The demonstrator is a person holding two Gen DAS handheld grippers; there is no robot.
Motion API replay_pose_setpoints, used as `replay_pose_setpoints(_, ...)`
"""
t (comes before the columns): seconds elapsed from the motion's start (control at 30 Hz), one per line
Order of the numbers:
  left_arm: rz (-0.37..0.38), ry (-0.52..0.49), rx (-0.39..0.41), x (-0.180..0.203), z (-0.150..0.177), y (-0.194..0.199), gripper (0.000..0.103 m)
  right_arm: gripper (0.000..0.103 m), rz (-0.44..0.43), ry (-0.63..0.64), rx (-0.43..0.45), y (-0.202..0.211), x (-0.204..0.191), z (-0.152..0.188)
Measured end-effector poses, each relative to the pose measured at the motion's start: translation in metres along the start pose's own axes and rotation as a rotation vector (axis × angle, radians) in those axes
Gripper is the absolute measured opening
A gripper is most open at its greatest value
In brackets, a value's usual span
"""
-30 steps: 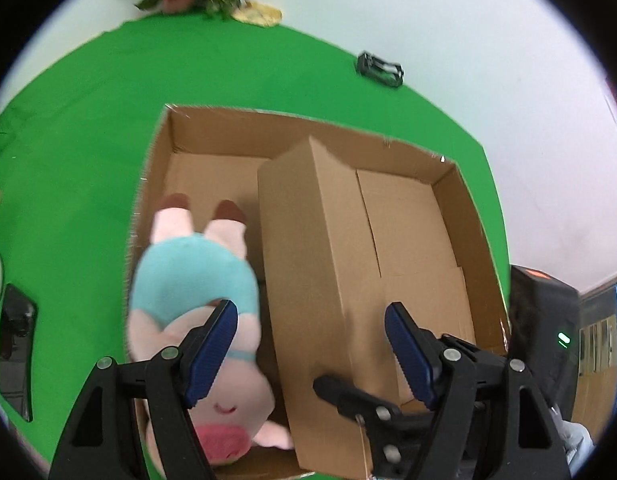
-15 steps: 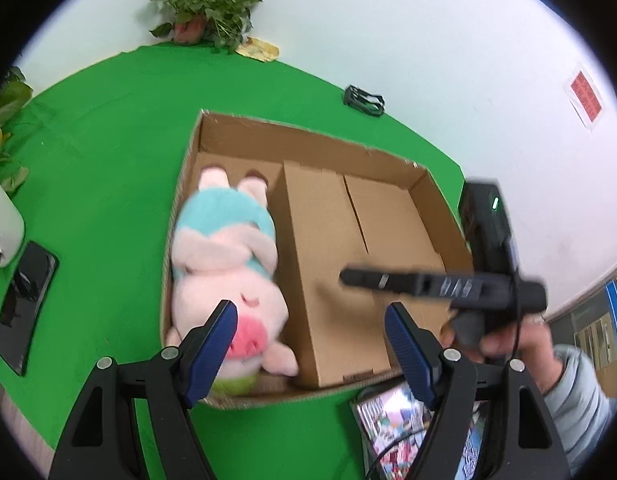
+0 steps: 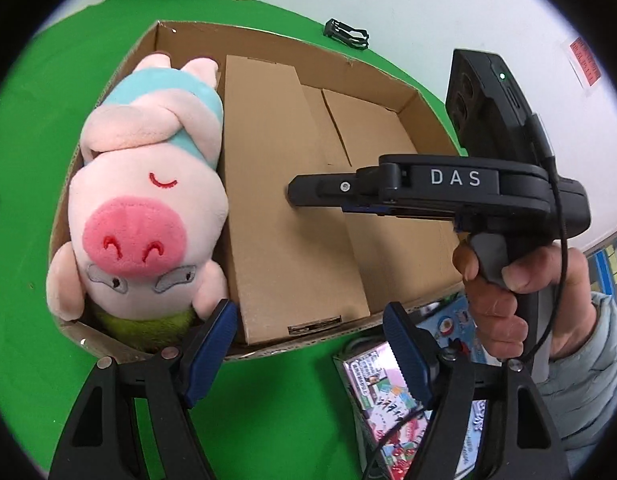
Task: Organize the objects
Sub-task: 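Lower the brown cardboard box into the open box beside the pig, release, then grasp the 'World Tour' game box with the left gripper and lift it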
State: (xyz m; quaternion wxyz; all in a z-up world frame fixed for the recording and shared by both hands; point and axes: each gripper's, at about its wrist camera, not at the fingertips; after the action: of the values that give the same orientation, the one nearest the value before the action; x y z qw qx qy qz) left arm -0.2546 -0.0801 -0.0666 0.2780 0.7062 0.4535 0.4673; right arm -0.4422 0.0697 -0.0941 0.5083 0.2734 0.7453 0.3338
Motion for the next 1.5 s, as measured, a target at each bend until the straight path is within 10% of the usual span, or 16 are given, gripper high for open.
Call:
replay_pose_setpoints(0.13,0.005,0.003,0.016,0.002,0.003,0.009,0.074,0.046,0.028,0.011,0.035,0.007,-0.002,0.003)
replay_pose_setpoints(0.3,-0.077,-0.036,0.117,0.012,0.013,0.033,0.074,0.103,0.170,0.121,0.253,0.068,-0.027,0.023)
replay_pose_setpoints(0.47,-0.244,-0.161,0.396,0.052,0.036,0.083,0.082,0.103,0.462,0.296,0.486,0.142,-0.060,0.080)
replay_pose_setpoints(0.63,-0.334,-0.196,0.623,0.091,0.064,0.118,0.083,0.103,0.563,0.284,0.560,0.182,-0.065,0.147)
replay_pose_setpoints(1.03,-0.280,-0.183,0.564,0.140,0.106,0.113,0.083,0.103,0.628,0.262,0.602,0.233,-0.045,0.252)
replay_pose_setpoints(1.5,-0.203,-0.093,0.491,0.122,0.124,0.101,0.082,0.103,0.605,0.305,0.534,0.223,-0.041,0.269)
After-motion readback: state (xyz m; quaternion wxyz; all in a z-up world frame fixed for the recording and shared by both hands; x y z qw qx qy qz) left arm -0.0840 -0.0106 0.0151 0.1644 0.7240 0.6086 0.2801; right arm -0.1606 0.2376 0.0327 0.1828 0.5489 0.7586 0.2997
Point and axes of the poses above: each gripper's, at about its wrist camera, not at the fingertips, and y roughly against the way its jaws point, x to its right, z to its underside
